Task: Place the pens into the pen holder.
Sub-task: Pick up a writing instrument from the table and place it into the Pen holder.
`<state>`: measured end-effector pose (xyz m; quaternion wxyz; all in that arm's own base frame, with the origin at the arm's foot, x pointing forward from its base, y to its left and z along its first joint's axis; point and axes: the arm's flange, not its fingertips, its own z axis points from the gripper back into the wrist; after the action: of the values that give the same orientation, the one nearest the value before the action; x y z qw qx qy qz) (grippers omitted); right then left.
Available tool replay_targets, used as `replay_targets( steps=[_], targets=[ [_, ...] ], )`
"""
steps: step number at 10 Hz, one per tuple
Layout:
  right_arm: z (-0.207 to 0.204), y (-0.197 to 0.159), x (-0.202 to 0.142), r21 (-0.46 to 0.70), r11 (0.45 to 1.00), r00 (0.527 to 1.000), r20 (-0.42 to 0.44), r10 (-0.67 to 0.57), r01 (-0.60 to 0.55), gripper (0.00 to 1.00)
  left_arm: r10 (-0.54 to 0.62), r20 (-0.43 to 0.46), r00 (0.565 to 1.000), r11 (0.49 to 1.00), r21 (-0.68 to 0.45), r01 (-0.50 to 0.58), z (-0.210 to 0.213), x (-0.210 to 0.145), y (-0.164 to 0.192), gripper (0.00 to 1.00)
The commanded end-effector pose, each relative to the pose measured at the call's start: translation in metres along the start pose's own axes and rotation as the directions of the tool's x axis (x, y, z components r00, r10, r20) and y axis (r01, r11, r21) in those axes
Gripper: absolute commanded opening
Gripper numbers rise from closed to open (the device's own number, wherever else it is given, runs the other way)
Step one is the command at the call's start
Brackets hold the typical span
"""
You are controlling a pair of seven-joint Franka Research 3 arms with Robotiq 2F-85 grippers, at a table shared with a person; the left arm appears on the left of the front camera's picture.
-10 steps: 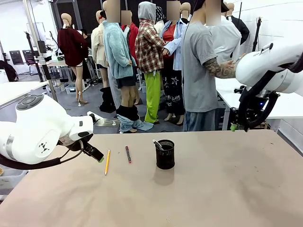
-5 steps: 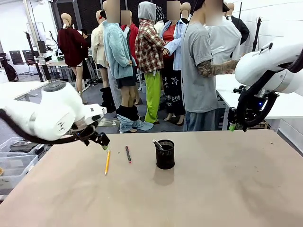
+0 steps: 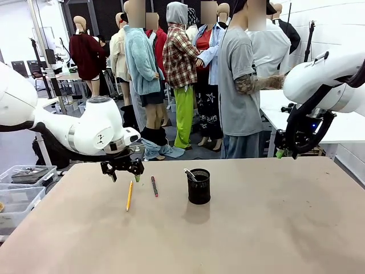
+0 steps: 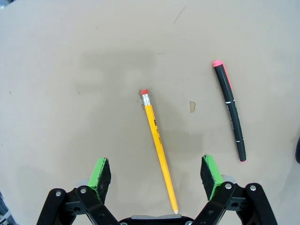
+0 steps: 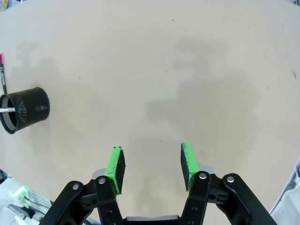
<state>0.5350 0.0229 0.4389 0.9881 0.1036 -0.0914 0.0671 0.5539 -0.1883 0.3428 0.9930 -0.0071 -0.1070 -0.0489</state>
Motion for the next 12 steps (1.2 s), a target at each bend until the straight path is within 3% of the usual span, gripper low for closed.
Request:
replay_targets(
  steps=[1, 4, 12],
  targets=[
    [-0.001, -0.002, 0.001, 0.022, 1.000, 1.000, 0.003, 0.010, -0.010, 0.61, -0.042, 0.035, 0.999, 0.999, -0.001, 0.042, 0.014, -0.005, 0.004, 1.00],
    [-0.001, -0.002, 0.001, 0.022, 1.000, 1.000, 0.003, 0.010, -0.010, 0.61, 0.060, -0.049, 0.997, 0.998, 0.017, -0.059, -0.007, 0.003, 0.007, 1.00],
    [-0.001, -0.002, 0.001, 0.022, 1.000, 1.000, 0.003, 0.010, -0.010, 0.61, 0.059, -0.175, 0.983, 0.998, 0.016, -0.057, -0.047, 0.012, 0.005, 1.00]
  ],
)
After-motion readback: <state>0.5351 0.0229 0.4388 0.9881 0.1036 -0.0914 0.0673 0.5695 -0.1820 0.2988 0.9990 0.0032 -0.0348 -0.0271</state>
